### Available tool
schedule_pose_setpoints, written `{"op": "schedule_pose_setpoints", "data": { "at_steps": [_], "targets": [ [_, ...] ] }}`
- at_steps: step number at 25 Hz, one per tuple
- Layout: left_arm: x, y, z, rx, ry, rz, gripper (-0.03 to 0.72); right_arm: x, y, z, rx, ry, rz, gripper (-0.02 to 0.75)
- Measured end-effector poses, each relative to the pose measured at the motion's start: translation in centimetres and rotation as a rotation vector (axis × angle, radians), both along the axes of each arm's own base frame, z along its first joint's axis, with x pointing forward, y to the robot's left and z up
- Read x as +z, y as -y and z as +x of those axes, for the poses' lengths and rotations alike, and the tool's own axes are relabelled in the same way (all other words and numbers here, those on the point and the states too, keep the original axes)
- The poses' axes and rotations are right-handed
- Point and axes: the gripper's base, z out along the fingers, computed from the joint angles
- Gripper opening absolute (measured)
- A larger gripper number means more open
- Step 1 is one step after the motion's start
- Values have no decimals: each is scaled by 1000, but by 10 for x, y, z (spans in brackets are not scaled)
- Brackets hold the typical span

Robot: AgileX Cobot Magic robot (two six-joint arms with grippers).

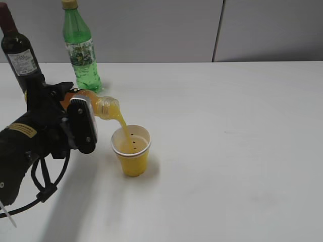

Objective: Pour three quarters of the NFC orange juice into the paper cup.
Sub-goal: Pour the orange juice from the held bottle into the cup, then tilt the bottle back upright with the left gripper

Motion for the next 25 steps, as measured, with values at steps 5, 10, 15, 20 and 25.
{"op": "schedule_pose_setpoints", "data": {
  "at_steps": [5,10,15,20,25],
  "targets": [
    [0,0,0,-4,3,16,479,0,0,0,0,0,0,591],
    [1,0,0,-6,18,39,479,0,0,0,0,0,0,591],
    [3,-1,1,-11,36,71,479,0,0,0,0,0,0,592],
    [4,-1,1,-14,52,100,479,0,0,0,0,0,0,592],
    [5,-1,1,-14,59,106,479,0,0,0,0,0,0,592]
  ]
}}
